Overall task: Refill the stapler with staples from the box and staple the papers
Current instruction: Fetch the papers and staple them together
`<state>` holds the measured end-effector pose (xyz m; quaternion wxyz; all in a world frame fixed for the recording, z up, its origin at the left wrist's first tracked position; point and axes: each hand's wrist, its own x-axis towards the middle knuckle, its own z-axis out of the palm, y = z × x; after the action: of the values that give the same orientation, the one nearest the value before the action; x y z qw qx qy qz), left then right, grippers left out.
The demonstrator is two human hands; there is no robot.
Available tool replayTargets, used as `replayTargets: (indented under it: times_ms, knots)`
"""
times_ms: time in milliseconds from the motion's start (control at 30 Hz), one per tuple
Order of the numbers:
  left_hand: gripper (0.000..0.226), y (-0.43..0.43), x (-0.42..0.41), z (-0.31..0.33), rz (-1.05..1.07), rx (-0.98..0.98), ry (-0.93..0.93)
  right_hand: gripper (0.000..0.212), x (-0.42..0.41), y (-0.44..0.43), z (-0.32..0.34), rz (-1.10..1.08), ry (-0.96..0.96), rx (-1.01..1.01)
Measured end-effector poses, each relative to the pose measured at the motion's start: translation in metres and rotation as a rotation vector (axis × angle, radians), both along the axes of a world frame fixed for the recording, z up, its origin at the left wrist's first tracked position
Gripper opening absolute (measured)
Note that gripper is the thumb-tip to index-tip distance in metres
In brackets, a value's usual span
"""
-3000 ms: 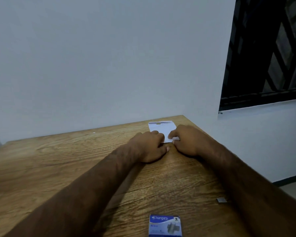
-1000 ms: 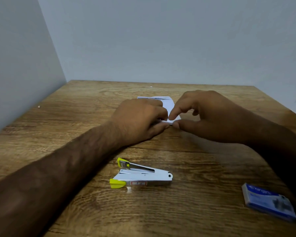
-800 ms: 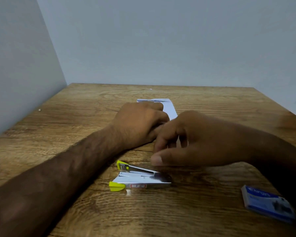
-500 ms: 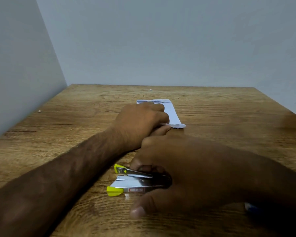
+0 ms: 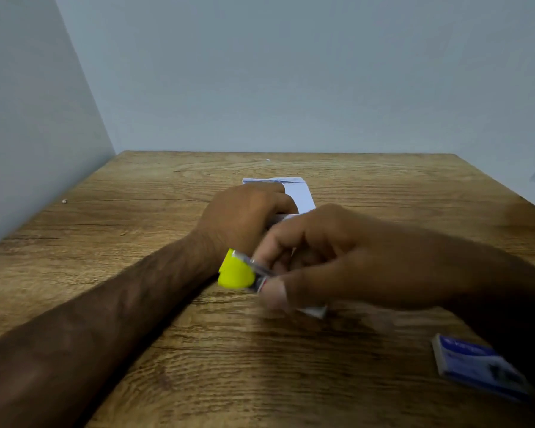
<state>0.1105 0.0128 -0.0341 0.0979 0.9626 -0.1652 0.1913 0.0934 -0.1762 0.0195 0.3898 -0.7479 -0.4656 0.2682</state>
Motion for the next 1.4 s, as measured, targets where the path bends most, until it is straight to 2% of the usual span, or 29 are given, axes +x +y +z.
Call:
replayTargets:
  times_ms: [67,133,200,267,333,533,667,800,933,1100,1233,1400]
  knots:
    - [0.034,-0.002,-0.003,0.002,-0.039,-0.073,0.013,0.021,0.011,-0.004,0.004,-0.083,0.172,0.021]
    - [0.022,-0.004,-0.006,0.001,-0.073,-0.133,-0.014,0.028,0.023,-0.011,0.008,-0.211,0.206,0.042]
    - [0.015,-0.003,-0.005,0.0,-0.054,-0.112,-0.029,0.024,0.028,-0.016,0.006,-0.241,0.117,0.015]
    - [0.026,-0.001,-0.001,-0.003,-0.048,-0.126,-0.003,0.014,0.027,-0.017,0.001,-0.213,-0.074,-0.061]
    - [0.035,0.002,0.0,-0.003,-0.052,-0.203,0.016,0.016,0.022,-0.014,0.0,-0.156,-0.175,-0.137]
    - [0.014,0.016,0.003,-0.003,-0.019,-0.319,0.075,0.027,0.006,-0.006,-0.004,-0.027,-0.428,-0.313]
    - [0.022,0.026,0.007,-0.005,0.027,-0.399,0.122,0.035,0.006,-0.005,-0.004,-0.002,-0.405,-0.35]
    - [0.026,0.033,0.01,-0.009,0.029,-0.502,0.15,0.033,0.017,-0.009,-0.002,-0.023,-0.255,-0.27]
    - [0.026,0.035,0.013,-0.011,-0.005,-0.548,0.175,0.013,0.046,-0.017,-0.009,-0.266,-0.398,-0.152]
    - [0.024,0.033,0.012,-0.01,-0.031,-0.571,0.192,0.024,0.068,-0.018,-0.024,-0.511,-0.475,-0.113]
    - [0.025,0.029,0.007,-0.007,-0.081,-0.568,0.209,0.037,0.075,-0.013,-0.035,-0.545,-0.649,-0.105]
    - [0.026,0.027,0.006,-0.007,-0.089,-0.542,0.22,0.022,0.079,-0.012,-0.039,-0.503,-0.645,-0.089]
